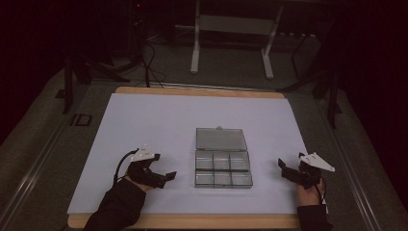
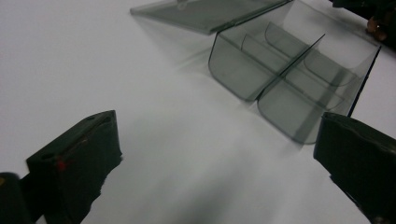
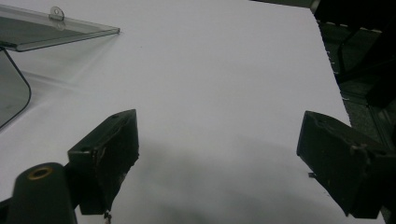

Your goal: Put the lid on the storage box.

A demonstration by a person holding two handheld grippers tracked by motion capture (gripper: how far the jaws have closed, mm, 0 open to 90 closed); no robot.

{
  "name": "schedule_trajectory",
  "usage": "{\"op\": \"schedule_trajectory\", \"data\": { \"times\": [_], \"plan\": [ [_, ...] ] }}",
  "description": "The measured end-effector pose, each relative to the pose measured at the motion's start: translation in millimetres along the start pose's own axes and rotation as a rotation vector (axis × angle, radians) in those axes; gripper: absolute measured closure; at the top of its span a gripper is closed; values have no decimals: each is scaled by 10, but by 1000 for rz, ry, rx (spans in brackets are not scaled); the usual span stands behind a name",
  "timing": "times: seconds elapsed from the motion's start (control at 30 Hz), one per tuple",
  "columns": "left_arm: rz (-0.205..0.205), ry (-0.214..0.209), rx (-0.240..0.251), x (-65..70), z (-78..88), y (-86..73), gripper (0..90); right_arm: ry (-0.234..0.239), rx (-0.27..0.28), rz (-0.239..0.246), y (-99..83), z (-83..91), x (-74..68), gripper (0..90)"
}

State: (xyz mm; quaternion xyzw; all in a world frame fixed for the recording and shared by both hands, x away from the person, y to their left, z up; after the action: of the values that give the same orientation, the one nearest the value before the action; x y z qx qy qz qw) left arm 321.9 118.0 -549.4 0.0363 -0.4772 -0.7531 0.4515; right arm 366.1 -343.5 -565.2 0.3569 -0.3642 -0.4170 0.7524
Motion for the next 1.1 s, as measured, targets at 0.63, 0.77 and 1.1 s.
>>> {"op": "schedule_trajectory", "data": {
  "times": [0.63, 0.77, 1.1],
  "plan": [
    [42, -1, 17, 152, -167, 363, 22, 7, 2, 2, 1, 1, -7, 129],
    [35, -1, 11, 172, -222, 419, 22, 8, 3, 3, 1, 2, -8, 131],
    [40, 4, -13, 166, -447, 584, 22, 12, 7, 3, 1, 5, -8, 133]
  ]
}}
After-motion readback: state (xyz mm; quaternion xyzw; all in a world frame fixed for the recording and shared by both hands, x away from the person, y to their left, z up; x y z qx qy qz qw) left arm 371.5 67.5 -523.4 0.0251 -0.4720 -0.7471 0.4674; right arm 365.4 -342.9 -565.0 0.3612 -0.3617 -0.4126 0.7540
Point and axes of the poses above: each handheld gripper's, and its own axes: z roughly backward along the jaws, y roughly out of its top, x roughly to its right, the point moved 7 cm from there along -z, roughly forward along the jaws, and after that the axes turned 12 degrees about z, right-handed, at the moved point
